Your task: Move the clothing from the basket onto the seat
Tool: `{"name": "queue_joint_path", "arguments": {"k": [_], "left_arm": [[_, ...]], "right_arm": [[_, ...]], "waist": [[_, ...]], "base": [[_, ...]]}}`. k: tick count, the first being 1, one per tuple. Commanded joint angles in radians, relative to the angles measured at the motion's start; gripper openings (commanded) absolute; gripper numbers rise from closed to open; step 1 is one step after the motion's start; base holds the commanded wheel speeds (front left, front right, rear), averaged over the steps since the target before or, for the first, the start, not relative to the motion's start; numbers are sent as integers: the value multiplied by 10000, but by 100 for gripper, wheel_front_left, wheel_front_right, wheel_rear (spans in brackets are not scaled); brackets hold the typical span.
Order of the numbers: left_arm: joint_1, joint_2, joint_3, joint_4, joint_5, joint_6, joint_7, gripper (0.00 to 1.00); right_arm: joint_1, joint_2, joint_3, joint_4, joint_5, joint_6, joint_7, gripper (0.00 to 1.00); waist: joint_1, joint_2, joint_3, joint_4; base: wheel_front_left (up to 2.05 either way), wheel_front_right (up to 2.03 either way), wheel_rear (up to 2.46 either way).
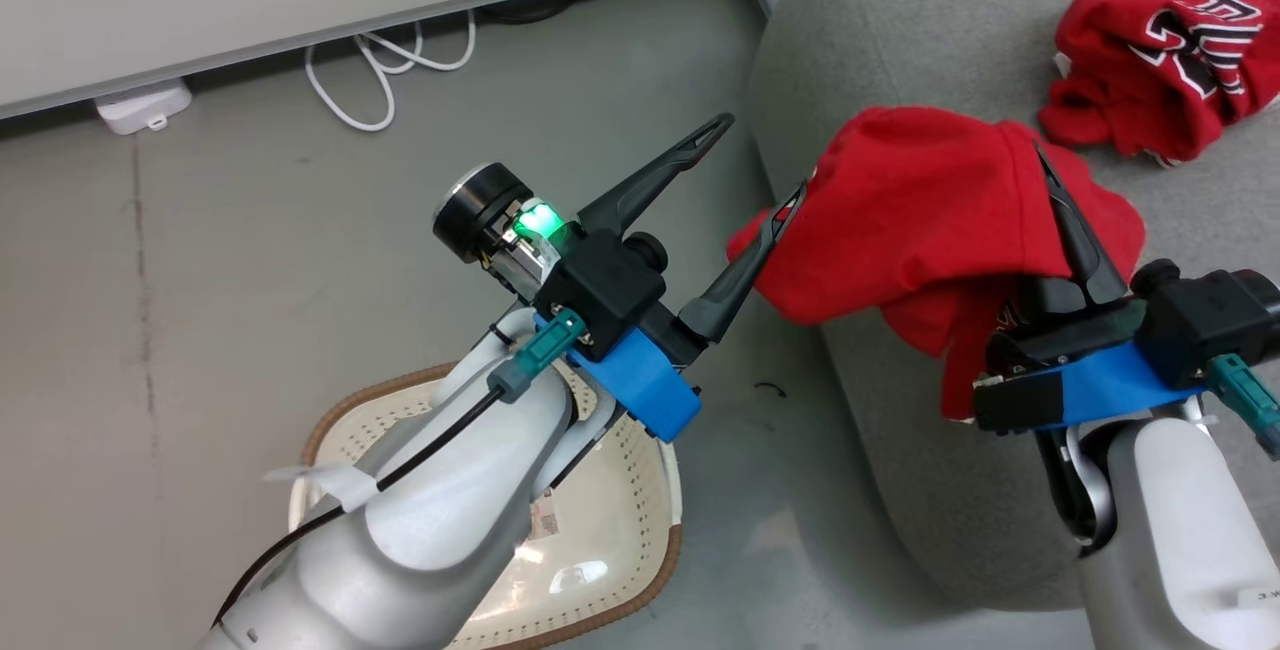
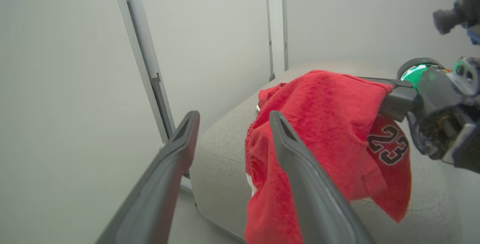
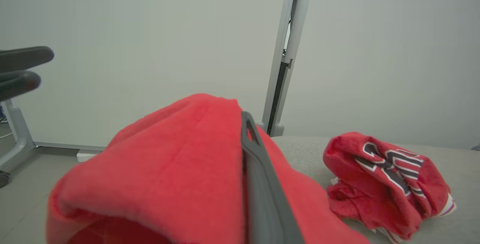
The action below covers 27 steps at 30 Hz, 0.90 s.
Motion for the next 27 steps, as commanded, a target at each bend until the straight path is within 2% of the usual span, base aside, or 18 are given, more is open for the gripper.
{"name": "queue_joint_path", "arguments": {"k": [1, 8, 17, 21, 27], "left_arm": [[-160, 32, -133, 69, 30, -29, -24, 100], [-286, -18, -459, 197, -41, -67, -24, 100], [-312, 32, -594, 258, -121, -76, -24, 100], [-311, 100, -505, 241, -164, -73, -22, 100], [-466, 302, -279, 119, -142, 87, -24, 100]], "right_arm": [[163, 105, -144, -149, -7, 5, -34, 0], [496, 185, -662, -372, 0, 5, -34, 0], [662, 259, -996, -602, 39, 5, -34, 0], [209, 204, -1335, -916, 75, 5, -35, 0], [-1131, -259, -1635, -1355, 225, 5, -34, 0]], "waist": [[-1, 0, 295, -462], [-1, 0, 433, -896], [-1, 0, 447, -993], [-1, 0, 572, -884], [-1, 0, 1081, -790]], "base": [[0, 0, 0], [0, 0, 0], [0, 0, 0], [0, 0, 0], [0, 0, 0]]}}
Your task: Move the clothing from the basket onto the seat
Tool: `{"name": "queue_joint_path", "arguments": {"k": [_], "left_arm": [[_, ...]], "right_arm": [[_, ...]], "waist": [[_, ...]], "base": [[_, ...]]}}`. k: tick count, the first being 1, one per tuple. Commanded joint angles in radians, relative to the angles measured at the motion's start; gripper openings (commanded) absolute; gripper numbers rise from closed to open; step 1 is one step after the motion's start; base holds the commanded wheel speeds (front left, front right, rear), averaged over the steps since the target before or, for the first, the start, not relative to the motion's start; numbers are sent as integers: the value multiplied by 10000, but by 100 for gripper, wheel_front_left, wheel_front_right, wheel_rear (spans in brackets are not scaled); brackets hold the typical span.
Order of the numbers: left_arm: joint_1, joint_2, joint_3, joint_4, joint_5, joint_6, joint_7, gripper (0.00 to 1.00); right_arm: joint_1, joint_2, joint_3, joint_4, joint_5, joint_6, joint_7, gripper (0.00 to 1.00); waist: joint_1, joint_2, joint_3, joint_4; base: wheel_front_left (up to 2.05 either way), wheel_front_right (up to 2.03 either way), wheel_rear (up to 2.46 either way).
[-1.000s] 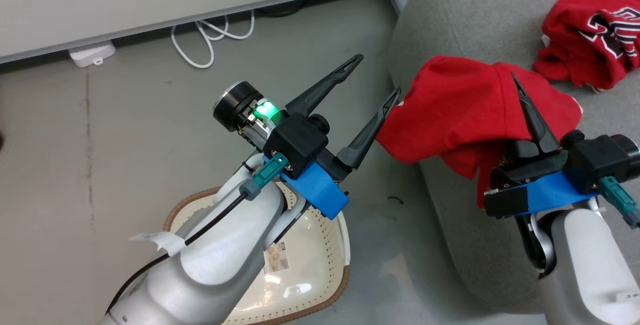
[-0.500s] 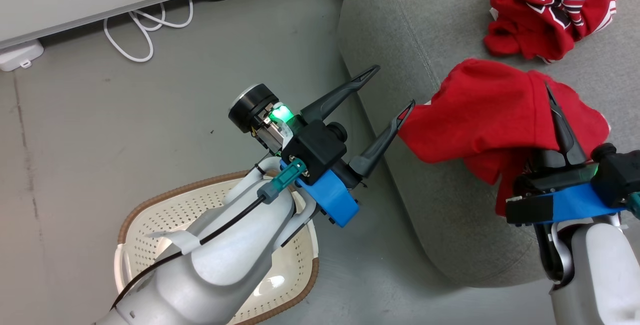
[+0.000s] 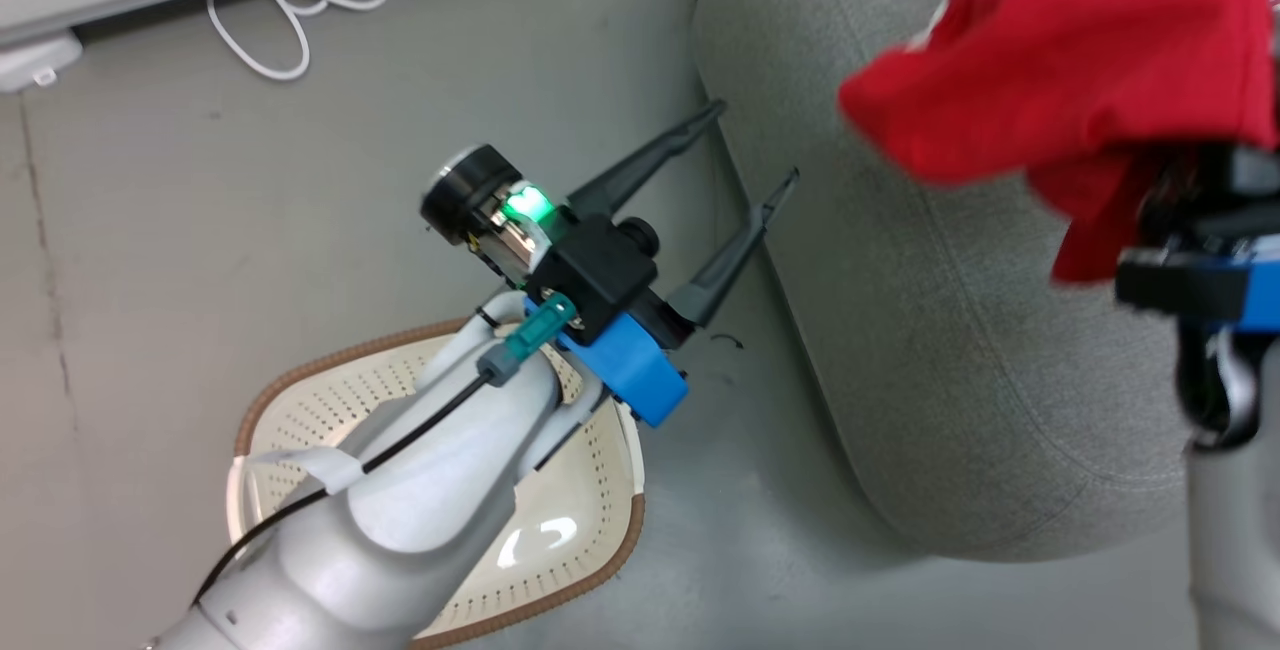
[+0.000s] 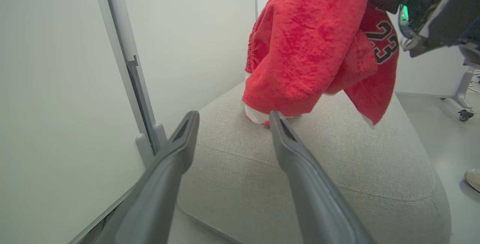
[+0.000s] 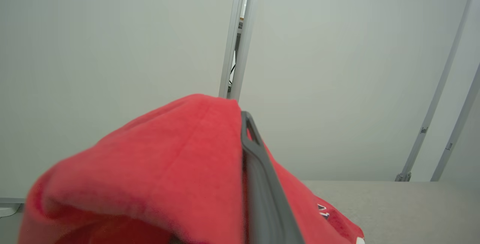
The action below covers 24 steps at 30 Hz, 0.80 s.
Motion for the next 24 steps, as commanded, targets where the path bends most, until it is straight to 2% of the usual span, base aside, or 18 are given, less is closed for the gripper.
{"name": "queue_joint_path", "arguments": {"k": [1, 7, 12, 20, 24], "left_arm": [[-137, 168, 107, -54, -17, 105, -25, 100], [-551, 475, 251, -302, 108, 188, 105, 100], [-949, 640, 271, -579, 208, 189, 215, 100], [-1364, 944, 293, -941, 379, 234, 390, 100], [-1465, 1076, 310, -1100, 406, 267, 473, 100]], "right_arm": [[-605, -161, -40, -128, 52, 5, -35, 0], [-2816, -855, -657, -168, 146, 3, -34, 0], [-4524, -1744, -1516, 317, 214, 3, -34, 0], [-6043, -3125, -2832, 2103, 460, 3, -34, 0], [-6163, -3059, -3148, 3347, 315, 5, -34, 0]], "waist": [[0, 0, 307, -33], [0, 0, 1367, 3], [0, 0, 2275, 187], [0, 0, 3435, 394], [0, 0, 3837, 362]], "base": [[0, 0, 0], [0, 0, 0], [0, 0, 0], [0, 0, 0], [0, 0, 0]]}}
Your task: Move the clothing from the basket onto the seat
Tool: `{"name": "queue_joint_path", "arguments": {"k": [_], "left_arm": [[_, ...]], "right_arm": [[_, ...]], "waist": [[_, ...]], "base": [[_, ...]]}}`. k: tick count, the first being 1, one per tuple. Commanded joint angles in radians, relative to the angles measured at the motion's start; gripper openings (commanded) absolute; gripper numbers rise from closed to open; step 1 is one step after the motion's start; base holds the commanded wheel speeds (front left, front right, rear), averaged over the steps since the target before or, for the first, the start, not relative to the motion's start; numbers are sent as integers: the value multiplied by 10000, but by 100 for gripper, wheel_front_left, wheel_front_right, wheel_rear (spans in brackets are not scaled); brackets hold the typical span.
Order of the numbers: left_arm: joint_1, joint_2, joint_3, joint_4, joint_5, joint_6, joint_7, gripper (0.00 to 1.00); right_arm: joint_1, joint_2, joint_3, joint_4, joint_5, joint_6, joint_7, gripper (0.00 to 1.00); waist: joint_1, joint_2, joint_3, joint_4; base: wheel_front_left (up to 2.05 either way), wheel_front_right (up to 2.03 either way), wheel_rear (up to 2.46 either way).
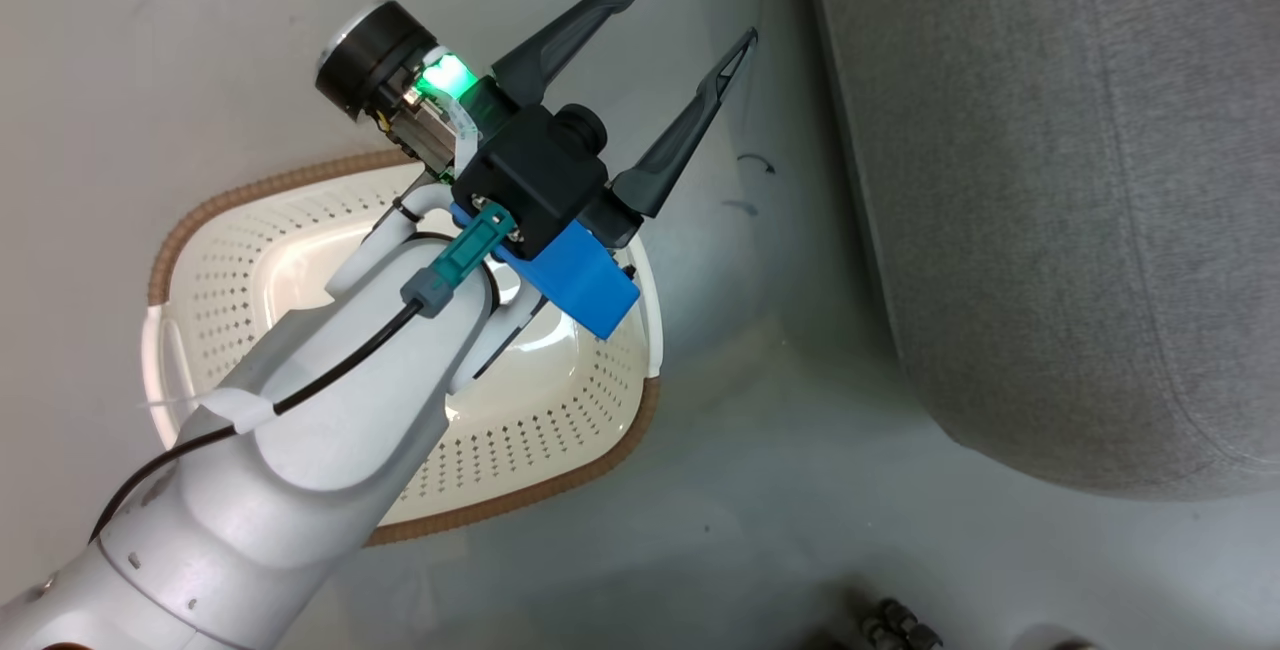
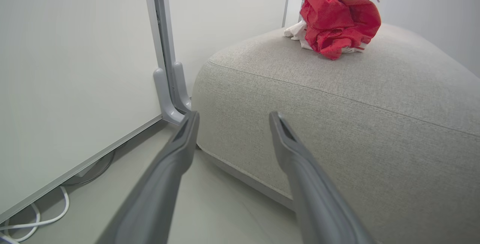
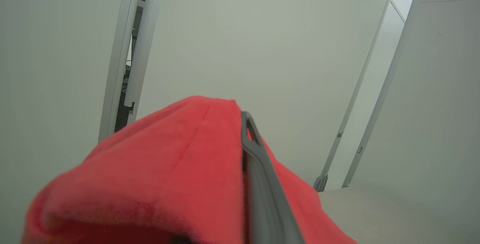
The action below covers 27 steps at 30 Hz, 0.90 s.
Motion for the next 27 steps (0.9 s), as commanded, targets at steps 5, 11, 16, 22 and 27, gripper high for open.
{"name": "queue_joint_path", "arguments": {"k": [5, 11, 16, 22, 27], "left_arm": [[-244, 182, -32, -251, 92, 57, 126, 100], [-149, 310, -92, -407, 46, 80, 175, 100], [-115, 339, -130, -430, -15, 106, 177, 100], [40, 228, -171, -277, -96, 175, 18, 100], [265, 121, -168, -67, -236, 226, -168, 100]], "right_arm": [[150, 418, -261, 1275, -475, 3, -34, 0], [552, 840, -401, 2463, -671, 3, -34, 0], [740, 991, -433, 3110, -673, 3, -34, 0], [1268, 1083, -417, 2778, -482, 3, -34, 100], [2170, 1201, -89, 2202, -398, 3, -32, 100]], "waist": [[-2, 0, 612, -36], [-2, 0, 759, -16], [-2, 0, 697, 45], [-2, 0, 204, 58], [-2, 0, -400, 74]], "base": [[0, 0, 0], [0, 0, 0], [0, 0, 0], [0, 0, 0], [0, 0, 0]]}}
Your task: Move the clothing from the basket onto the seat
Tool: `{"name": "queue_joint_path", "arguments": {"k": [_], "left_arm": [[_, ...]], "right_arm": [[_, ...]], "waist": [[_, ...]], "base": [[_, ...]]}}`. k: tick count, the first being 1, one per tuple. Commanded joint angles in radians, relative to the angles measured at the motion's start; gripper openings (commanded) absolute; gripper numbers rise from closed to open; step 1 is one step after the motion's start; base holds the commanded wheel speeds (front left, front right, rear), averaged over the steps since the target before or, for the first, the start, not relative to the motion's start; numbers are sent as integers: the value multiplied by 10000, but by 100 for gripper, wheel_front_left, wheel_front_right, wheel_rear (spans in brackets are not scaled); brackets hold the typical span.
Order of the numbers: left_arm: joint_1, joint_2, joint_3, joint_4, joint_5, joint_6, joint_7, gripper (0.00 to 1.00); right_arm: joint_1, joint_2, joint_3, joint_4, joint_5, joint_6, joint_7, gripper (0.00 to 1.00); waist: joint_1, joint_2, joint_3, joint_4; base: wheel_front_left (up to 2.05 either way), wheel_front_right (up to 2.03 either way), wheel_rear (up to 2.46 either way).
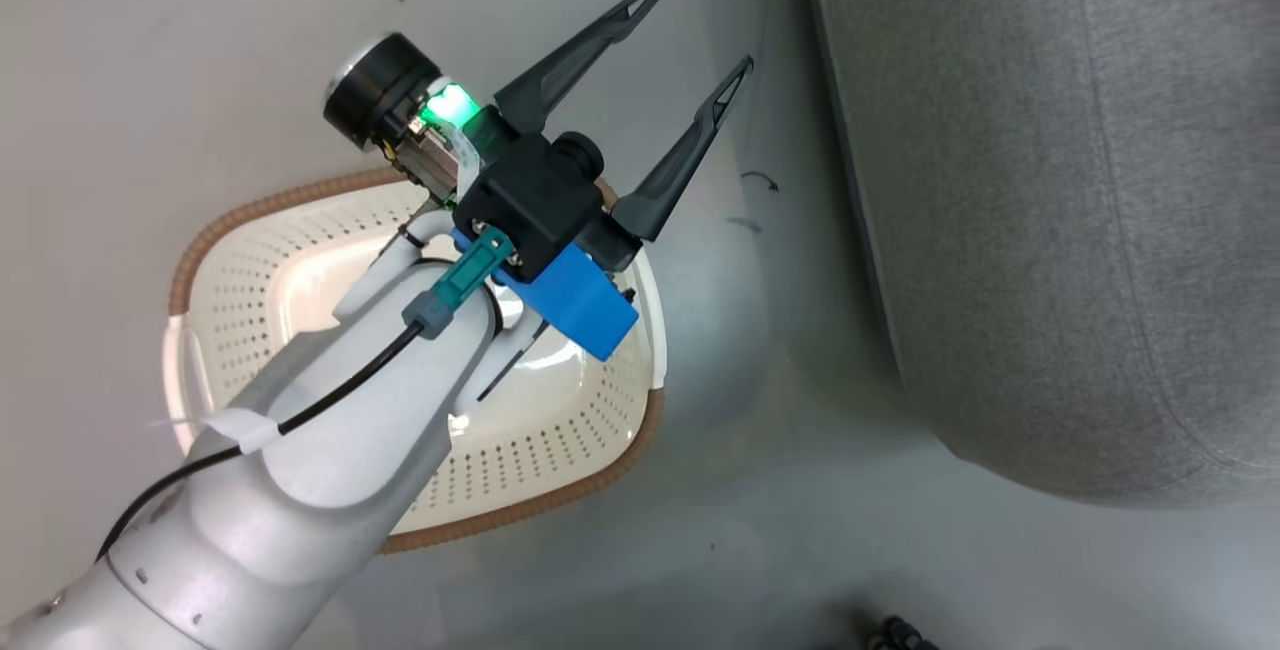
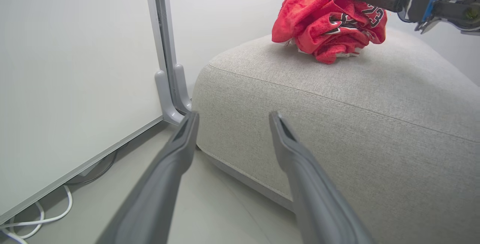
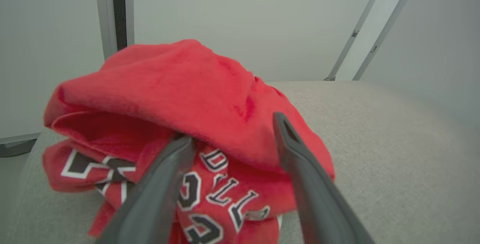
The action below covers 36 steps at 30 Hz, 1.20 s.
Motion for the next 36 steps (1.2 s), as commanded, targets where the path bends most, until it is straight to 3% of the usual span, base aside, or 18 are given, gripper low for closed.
{"name": "queue_joint_path", "arguments": {"k": [1, 11, 23, 36], "left_arm": [[124, -31, 55, 57, -84, 68, -74, 100], [1228, -219, 607, 515, -573, 386, -348, 100], [3709, -297, 3276, -660, -425, 1114, -357, 100], [6039, -876, 5854, -835, 387, 917, -357, 100]], "right_arm": [[364, 82, 59, -174, 118, 3, -32, 100], [3092, 415, 1039, -2110, 547, 5, -30, 100], [5023, 1273, 2775, -4583, 667, 5, -32, 100], [6240, 1960, 3696, -4833, 830, 5, -30, 100]], "waist": [[0, 0, -416, 19], [0, 0, -2193, 322], [0, 0, -4013, 1277], [0, 0, -5566, 2436]], "base": [[0, 0, 0], [0, 0, 0], [0, 0, 0], [0, 0, 0]]}}
